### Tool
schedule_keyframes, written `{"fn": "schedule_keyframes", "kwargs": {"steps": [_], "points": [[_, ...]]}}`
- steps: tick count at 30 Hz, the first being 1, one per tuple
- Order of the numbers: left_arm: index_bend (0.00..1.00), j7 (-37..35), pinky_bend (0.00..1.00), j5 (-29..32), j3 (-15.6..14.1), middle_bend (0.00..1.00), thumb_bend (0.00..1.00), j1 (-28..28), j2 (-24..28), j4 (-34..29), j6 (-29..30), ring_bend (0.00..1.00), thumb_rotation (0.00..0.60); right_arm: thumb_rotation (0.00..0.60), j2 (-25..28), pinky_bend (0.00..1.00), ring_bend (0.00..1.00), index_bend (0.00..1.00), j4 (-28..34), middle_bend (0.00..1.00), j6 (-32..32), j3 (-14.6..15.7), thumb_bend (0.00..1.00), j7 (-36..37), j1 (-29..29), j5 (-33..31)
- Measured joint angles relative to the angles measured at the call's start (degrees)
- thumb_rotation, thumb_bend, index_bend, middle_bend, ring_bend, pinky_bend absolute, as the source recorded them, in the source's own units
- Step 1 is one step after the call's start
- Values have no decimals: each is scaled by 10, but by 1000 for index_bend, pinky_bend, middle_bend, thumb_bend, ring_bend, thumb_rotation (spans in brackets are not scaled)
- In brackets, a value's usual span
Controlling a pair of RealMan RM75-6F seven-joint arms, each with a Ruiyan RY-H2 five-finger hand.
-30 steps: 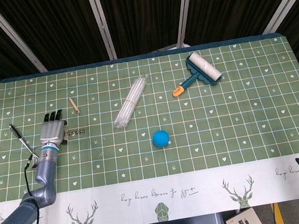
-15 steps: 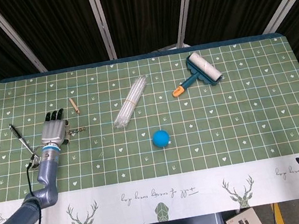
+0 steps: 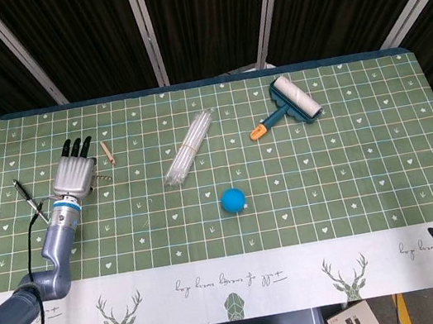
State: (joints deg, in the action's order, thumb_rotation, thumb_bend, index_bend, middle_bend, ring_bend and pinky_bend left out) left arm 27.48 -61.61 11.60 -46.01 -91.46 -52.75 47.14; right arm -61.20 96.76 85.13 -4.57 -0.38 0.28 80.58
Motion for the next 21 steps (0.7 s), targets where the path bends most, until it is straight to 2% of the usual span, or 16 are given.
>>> {"fn": "schedule_keyframes", "kwargs": {"steps": [11, 21], "points": [[609, 54, 0, -20, -5, 0, 441, 0, 73, -132, 49, 0, 600, 600, 1, 41, 0, 74, 0, 0, 2, 0, 98, 2, -1, 2], [611, 104, 0, -28, -17, 0, 440, 0, 113, -247, 74, 0, 600, 600, -1, 41, 0, 74, -3, 0, -1, -1, 97, 0, 1, 0]]}}
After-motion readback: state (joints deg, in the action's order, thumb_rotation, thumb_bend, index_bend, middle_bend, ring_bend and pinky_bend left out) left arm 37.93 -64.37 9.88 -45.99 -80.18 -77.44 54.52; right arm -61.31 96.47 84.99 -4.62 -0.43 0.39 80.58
